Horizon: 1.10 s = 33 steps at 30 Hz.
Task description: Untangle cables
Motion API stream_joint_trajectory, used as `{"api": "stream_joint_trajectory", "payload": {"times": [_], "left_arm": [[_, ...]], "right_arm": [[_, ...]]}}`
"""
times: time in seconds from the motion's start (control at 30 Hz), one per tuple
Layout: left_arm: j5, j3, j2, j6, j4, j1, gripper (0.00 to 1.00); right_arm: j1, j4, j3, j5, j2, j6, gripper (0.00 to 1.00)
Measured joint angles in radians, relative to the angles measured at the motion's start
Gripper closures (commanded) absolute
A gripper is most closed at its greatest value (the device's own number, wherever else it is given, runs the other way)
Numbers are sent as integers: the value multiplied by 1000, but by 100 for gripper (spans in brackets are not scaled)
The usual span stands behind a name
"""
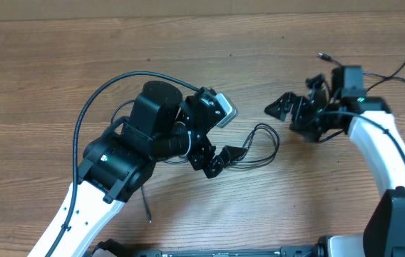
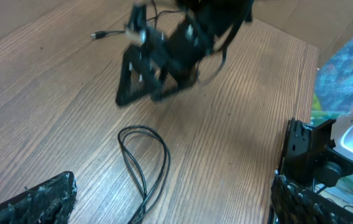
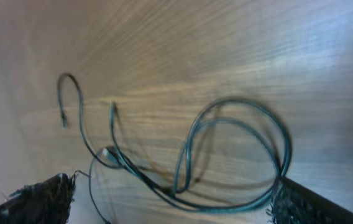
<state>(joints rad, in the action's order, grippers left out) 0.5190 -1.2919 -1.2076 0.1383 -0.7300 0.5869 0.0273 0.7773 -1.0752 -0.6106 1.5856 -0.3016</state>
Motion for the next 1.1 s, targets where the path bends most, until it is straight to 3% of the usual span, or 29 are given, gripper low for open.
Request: {"api": "stream_joint_trajectory", "payload": {"times": [0.27,0.73,1.0,1.1], "left_arm": [[0,0,0,0,0,0,0],[0,0,0,0,-1,0,0],[0,0,0,0,-1,0,1],[0,0,0,0,-1,0,0]], "right_arm": [[-37,-255,278,-60,0,-224,3],[-37,-225,306,-7,0,-343,6],[-37,-323,375,38,0,-425,24],[-37,-348,392,42,-3,-444,36]]}}
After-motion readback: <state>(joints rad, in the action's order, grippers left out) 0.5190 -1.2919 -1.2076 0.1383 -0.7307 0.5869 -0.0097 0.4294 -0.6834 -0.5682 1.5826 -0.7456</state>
